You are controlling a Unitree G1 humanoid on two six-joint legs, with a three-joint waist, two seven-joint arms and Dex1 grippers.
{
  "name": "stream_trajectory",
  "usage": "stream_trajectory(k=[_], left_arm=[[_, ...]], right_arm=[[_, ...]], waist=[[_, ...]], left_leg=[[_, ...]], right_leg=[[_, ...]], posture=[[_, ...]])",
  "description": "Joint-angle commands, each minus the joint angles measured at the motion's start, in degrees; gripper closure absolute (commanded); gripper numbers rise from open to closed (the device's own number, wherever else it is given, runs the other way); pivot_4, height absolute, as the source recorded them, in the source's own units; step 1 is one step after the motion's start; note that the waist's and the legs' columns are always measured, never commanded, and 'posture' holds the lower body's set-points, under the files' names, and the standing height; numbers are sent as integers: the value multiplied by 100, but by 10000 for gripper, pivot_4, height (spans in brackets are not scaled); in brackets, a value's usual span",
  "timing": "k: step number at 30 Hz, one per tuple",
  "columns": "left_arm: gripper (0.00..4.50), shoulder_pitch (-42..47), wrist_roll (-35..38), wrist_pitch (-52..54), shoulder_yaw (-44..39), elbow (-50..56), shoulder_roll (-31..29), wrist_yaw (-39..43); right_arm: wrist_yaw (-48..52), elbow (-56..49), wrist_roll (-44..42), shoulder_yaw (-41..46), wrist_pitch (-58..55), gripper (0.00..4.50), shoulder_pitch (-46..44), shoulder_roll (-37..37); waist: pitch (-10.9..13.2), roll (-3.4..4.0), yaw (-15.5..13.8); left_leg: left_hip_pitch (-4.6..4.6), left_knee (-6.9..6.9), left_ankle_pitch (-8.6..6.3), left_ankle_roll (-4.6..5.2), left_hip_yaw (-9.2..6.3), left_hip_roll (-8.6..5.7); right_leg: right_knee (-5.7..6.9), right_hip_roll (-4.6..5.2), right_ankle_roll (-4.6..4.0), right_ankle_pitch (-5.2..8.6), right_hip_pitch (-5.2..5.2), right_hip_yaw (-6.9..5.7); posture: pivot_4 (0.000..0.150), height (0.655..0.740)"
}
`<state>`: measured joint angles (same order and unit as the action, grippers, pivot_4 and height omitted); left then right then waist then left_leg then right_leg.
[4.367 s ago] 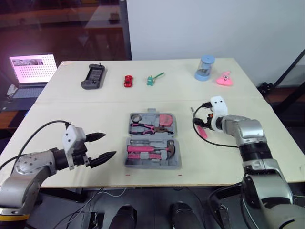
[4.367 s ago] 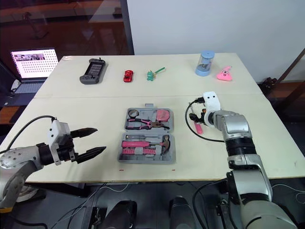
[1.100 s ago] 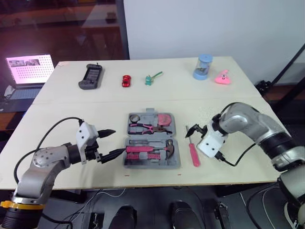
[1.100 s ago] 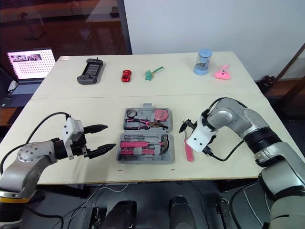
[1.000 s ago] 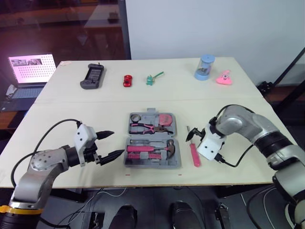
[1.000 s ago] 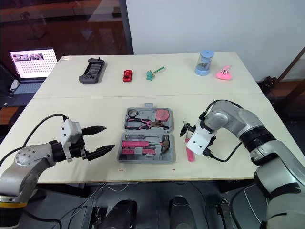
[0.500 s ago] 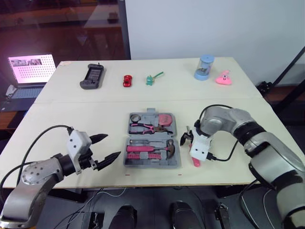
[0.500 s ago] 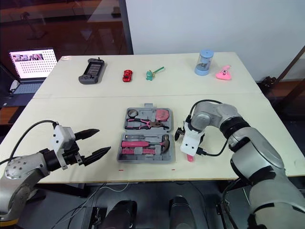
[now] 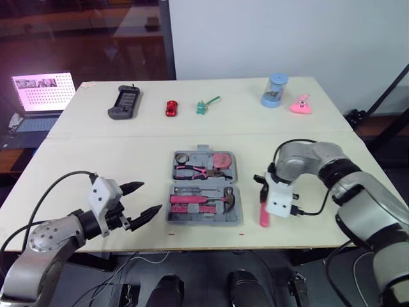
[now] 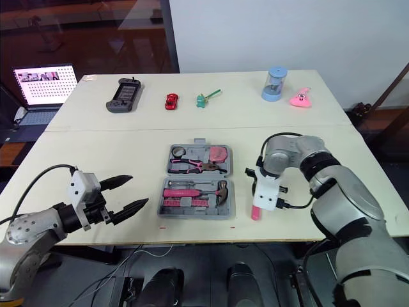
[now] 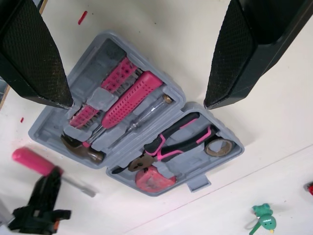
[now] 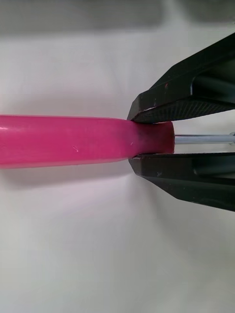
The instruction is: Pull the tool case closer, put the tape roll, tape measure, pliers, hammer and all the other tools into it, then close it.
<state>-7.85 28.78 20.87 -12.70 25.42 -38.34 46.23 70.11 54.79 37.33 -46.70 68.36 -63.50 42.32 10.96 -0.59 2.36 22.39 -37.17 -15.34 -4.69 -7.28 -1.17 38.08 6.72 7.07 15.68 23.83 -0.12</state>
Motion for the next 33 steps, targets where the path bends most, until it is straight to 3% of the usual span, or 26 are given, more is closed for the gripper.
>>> stream_trajectory(k=[1, 4, 8, 10, 12, 16, 21, 26, 33], left_arm=[[0, 163, 30, -116, -30, -48, -44, 108], [0, 390, -2, -156, 73, -262, -73, 264], [0, 793, 95, -351, 131, -415, 50, 420], [0, 999, 152, -373, 146, -396, 40, 496], [0, 1132, 165, -336, 187, -378, -7, 569], [0, 1271, 258, -129, 254, -291, -40, 627], [0, 1386, 351, 76, 430, -98, -101, 733], [0, 1457, 351, 121, 447, -125, -115, 739], [0, 1471, 333, 125, 455, -144, -153, 754]], right_arm=[[484, -622, -583, 472, -869, 41070, 194, 429], [768, -1758, -1847, 1397, -2601, 41072, 1129, 920], [1029, -3897, -2054, 2442, -6759, 41078, 2333, 1213], [1313, -4791, -2146, 2713, -9654, 41083, 2560, 1042], [1347, -5172, -2391, 2856, -11893, 41097, 2586, 785], [383, -4975, -2602, 3232, -14242, 41104, 2337, 116], [-1237, -4471, -2707, 4063, -15009, 41107, 2071, -882], [-2774, -3726, -2754, 4740, -14388, 41146, 1849, -1519], [-3393, -3322, -3133, 4731, -13817, 41242, 1813, -1722]], waist=[[0, 0, 10], [0, 0, 3], [-1, 2, -3], [-1, 2, -4], [-2, 4, 9], [-4, 3, 7], [-4, 3, -19], [-4, 2, -9], [-8, -4, 42]], left_leg=[[0, 0, 0, 0, 0, 0], [-1, 2, -1, 1, -1, 1], [0, -2, -1, 2, -1, 1], [1, -6, -1, 2, -2, 1], [0, -7, -1, 2, -2, 1], [1, -3, -2, 4, -3, 1], [7, -5, -2, 3, -3, 0], [9, -5, -1, 2, -2, -2], [4, -5, -1, 3, -2, 0]], right_leg=[[0, 0, 0, 0, 0, 0], [0, -1, 0, 0, 0, 0], [1, 0, 0, 0, -1, 1], [2, 0, -1, -1, -1, 1], [3, 0, -2, -1, -1, 1], [0, -1, -3, -1, -1, -1], [0, 0, -2, -1, 4, -1], [2, 1, -1, -2, 6, -1], [3, -2, 0, -2, 5, -1]], posture=[[1500, 6902], [1500, 6902], [1500, 6902], [1500, 6902], [1500, 6902], [1500, 6902], [1500, 6902], [1500, 6902], [1500, 6902]])
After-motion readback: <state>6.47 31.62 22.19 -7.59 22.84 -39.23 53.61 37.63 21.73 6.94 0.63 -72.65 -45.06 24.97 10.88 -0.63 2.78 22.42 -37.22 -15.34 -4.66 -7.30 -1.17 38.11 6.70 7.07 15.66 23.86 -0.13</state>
